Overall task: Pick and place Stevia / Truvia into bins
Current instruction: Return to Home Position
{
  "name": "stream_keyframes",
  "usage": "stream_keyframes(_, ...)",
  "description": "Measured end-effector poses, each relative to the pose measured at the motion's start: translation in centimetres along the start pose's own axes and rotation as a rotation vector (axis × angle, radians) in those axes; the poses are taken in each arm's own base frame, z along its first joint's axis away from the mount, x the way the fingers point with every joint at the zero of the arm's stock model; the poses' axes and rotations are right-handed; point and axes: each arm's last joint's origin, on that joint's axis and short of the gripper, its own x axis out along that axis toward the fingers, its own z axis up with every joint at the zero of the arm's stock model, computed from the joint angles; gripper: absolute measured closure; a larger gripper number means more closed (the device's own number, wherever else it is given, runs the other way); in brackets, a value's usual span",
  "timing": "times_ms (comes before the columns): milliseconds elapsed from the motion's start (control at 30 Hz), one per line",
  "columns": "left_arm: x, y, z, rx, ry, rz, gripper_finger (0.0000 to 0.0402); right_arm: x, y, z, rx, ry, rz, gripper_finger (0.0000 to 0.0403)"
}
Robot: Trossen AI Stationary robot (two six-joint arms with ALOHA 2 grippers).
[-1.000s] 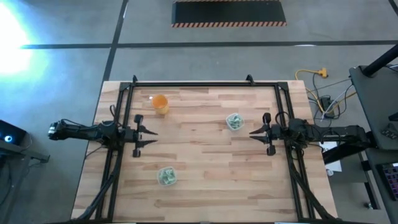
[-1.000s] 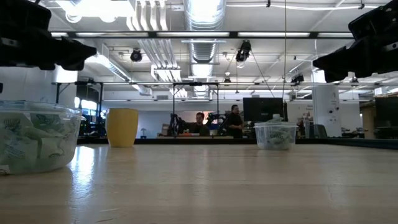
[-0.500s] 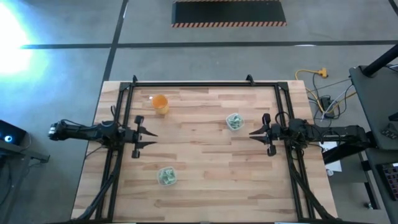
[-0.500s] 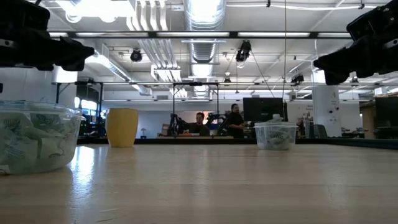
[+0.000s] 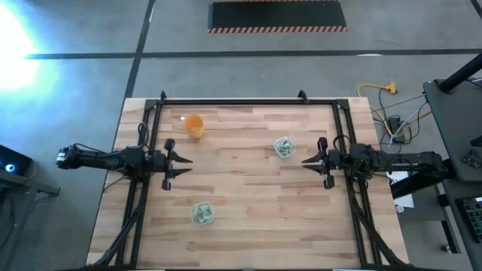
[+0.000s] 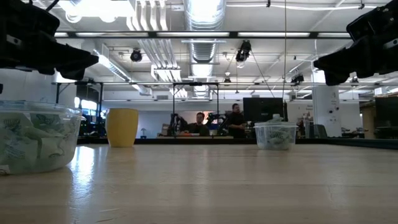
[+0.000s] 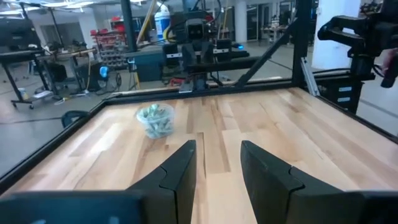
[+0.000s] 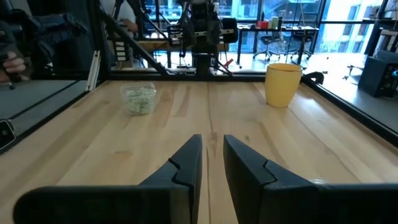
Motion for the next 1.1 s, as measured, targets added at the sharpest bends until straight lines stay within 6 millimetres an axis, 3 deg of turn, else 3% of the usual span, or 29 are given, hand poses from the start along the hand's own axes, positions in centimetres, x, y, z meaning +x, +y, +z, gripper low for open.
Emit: stream_keyframes(1100,0.23,-0.05,-0.26,0.016,0.037,-0.005,0.0292,0.00,-0.01,0.01,-0.007,0.000,-0.002,0.0346)
